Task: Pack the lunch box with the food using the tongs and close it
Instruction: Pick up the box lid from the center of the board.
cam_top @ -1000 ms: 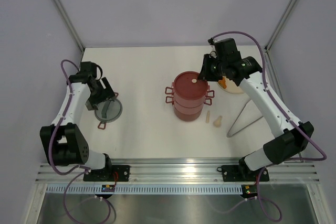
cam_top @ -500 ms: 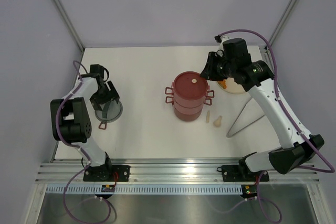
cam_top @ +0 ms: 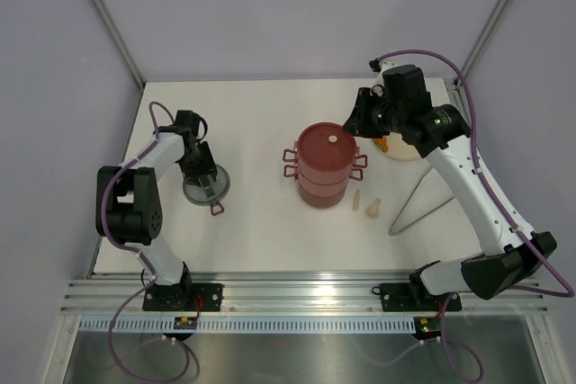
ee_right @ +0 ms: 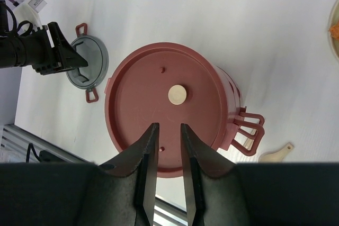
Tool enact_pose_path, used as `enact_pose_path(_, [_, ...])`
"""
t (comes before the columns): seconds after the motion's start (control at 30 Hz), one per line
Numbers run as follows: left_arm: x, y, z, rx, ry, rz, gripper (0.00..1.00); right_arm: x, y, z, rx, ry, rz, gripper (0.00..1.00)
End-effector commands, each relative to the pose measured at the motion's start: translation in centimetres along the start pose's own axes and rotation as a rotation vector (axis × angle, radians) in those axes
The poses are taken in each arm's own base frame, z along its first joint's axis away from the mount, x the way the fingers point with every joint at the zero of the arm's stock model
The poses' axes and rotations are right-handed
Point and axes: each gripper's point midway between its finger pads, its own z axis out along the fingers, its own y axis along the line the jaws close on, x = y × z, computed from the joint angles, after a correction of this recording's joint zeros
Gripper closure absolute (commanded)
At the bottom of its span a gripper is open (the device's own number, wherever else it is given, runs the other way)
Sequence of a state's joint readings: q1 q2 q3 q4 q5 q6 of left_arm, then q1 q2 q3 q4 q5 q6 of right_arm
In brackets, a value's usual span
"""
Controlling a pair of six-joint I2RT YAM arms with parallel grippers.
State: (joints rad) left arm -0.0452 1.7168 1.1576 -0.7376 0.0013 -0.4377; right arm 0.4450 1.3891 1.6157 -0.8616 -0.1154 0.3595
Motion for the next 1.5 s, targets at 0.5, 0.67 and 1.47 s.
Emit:
enact_pose_path(0.5, [-2.0,0.6,-1.6,-0.073,-0.063,0.038,0.95,-0.4,0.2,-2.0,-0.005,-0.063,0.007,0.73])
enact_pose_path(0.67, [-3.4,-4.0,-7.5,0.024,-0.209,0.178,1.00,-0.2,-0.4,-2.0,0.019,-0.065,0.001,0.73])
enact_pose_path(1.47, [-1.2,-21.3,-30.0,0.741,-0.663,1.113,1.00,-1.5,-5.1,-3.5,0.142,-0.082,0.087,0.74])
